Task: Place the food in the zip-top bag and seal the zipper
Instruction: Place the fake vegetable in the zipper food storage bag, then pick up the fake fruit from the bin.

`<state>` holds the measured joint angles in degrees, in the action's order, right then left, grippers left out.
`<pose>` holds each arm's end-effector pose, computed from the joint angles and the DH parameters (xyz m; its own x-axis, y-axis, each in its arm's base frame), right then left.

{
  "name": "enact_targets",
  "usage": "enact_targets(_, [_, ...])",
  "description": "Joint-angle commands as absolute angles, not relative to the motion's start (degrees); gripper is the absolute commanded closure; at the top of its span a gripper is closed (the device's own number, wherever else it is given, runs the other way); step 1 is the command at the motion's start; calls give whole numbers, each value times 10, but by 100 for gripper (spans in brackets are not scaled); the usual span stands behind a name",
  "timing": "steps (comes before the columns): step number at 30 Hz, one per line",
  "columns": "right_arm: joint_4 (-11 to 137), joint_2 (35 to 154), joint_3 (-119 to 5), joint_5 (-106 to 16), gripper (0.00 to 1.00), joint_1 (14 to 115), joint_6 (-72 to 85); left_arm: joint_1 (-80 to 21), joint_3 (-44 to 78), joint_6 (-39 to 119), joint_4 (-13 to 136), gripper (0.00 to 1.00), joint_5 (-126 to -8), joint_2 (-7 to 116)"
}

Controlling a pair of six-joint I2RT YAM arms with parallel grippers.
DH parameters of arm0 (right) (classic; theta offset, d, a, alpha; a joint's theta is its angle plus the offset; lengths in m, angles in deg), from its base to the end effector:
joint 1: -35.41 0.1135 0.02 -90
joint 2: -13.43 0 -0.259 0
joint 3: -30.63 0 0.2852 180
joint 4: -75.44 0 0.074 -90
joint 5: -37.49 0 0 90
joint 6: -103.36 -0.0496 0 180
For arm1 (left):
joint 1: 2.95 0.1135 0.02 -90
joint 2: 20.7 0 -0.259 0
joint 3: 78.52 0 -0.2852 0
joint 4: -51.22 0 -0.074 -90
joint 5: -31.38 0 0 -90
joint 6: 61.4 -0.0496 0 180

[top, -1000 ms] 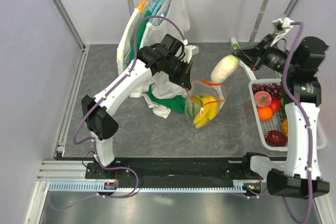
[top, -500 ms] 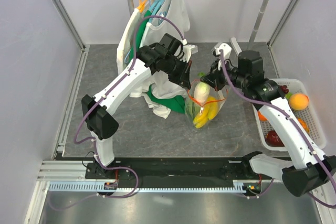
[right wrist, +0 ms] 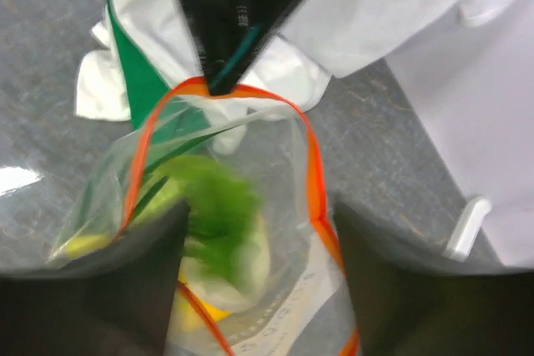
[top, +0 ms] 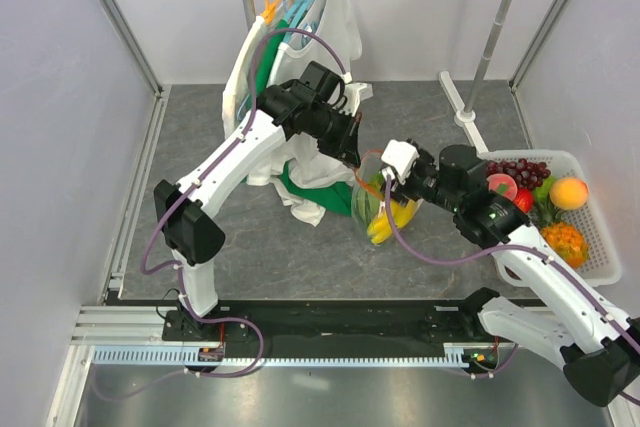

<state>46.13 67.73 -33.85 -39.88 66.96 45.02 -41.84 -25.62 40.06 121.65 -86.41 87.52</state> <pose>0.2203 0.1480 0.3341 0.1227 -0.5257 -0.8418 -0.7310 0.5258 -0.4349 0.3312 -0.2968 0.3595 -0.7526 0.3812 -0.5369 0.6444 0.5942 -0.4814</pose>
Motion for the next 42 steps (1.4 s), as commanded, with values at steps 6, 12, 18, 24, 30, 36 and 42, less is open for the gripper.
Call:
enact_targets(6, [306, 684, -534, -397, 2, 665, 334, -409, -258, 393, 1214, 98, -884, 871])
enact_targets(12, [219, 709, -590, -359, 2, 514, 287, -406, -262, 395, 1214, 98, -888, 871])
enact_targets(18, [96, 815, -647, -212, 2, 253, 281, -406, -258, 397, 1214, 98, -890, 865])
enact_targets(24, [0, 919, -659, -228, 2, 103, 332, -405, -259, 403, 1208, 98, -892, 864])
enact_targets(30, [12, 953, -633, -297, 2, 76, 336, -405, -255, 402, 1208, 98, -890, 865])
enact_targets(36, [73, 988, -601, -340, 2, 76, 329, -405, -256, 402, 1207, 98, -889, 866])
enact_targets(42, [104, 1028, -579, -349, 2, 76, 337, -404, -256, 401, 1208, 98, -891, 867])
